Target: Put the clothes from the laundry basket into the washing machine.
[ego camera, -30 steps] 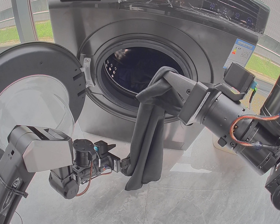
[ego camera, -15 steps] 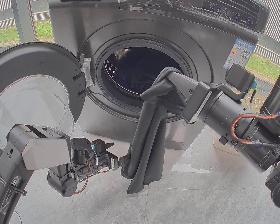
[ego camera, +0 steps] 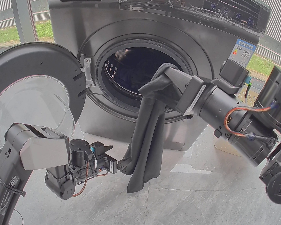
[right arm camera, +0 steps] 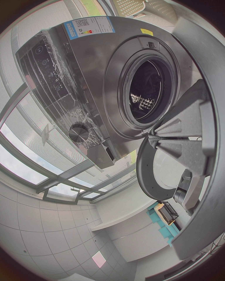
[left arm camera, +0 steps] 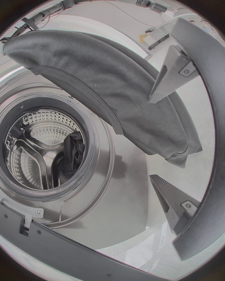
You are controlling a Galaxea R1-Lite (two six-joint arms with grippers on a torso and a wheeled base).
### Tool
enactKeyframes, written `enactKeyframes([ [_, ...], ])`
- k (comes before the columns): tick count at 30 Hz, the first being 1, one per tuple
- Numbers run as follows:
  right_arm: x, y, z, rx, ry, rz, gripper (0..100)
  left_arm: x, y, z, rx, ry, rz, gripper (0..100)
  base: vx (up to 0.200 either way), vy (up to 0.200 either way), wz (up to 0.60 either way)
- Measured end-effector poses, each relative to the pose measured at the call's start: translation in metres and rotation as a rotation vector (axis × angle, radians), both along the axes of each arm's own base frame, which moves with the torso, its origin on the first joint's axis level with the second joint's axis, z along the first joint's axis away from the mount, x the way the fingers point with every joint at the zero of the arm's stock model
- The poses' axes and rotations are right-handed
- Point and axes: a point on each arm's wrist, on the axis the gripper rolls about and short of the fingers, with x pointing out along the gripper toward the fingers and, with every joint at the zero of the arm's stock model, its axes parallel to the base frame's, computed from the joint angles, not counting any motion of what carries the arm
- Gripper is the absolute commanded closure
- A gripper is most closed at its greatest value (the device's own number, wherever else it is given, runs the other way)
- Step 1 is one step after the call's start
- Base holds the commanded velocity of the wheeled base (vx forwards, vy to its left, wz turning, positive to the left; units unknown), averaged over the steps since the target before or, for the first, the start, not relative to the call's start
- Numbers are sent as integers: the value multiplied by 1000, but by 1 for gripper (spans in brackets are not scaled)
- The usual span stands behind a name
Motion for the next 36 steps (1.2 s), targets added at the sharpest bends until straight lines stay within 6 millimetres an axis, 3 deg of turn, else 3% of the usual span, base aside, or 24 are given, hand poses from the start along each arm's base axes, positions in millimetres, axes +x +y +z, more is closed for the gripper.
enactKeyframes([
  [10, 7, 1, -2, -2, 2, -13, 100, -1, -1, 1, -1, 1, -5, 0, 0, 0, 0],
  [36, 1, 8, -1, -1, 1, 14, 100, 3, -22, -2, -31, -21, -109, 0, 0, 0, 0],
])
